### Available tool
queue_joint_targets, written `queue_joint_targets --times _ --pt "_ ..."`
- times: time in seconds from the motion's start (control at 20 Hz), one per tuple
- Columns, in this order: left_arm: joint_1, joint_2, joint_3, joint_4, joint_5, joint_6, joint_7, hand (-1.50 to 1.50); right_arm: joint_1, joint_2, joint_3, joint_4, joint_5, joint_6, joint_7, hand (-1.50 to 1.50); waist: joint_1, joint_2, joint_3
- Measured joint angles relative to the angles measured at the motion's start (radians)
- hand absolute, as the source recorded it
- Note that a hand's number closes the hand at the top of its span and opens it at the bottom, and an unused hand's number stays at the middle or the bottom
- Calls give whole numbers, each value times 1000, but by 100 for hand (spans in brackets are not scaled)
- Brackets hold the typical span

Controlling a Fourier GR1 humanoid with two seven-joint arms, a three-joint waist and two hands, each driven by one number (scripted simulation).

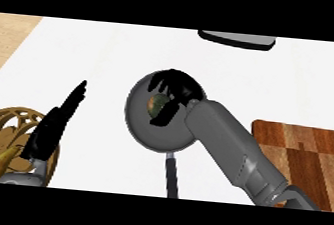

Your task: Pick the squash from the cutting board and place it in the pan

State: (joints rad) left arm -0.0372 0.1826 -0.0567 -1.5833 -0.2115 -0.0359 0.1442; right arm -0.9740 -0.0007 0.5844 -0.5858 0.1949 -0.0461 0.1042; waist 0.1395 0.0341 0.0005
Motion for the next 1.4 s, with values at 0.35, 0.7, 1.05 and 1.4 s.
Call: queue_joint_targets --times 0.35,0.7,1.05,1.4 --pt "-20 -8 -6 20 -7 0 7 0 21 0 -23 -45 -213 -133 -91 -150 7 0 1" --pt "-7 -1 16 19 1 4 7 0 -14 1 -114 -10 -377 -310 -173 -150 -21 -6 1" --pt "27 6 42 2 13 7 9 0 -54 -18 -268 136 -463 -338 -315 -150 -68 -13 1" --pt "69 6 52 -24 16 9 -7 0 -56 -181 -363 259 -484 -170 -499 -150 -88 -16 1"
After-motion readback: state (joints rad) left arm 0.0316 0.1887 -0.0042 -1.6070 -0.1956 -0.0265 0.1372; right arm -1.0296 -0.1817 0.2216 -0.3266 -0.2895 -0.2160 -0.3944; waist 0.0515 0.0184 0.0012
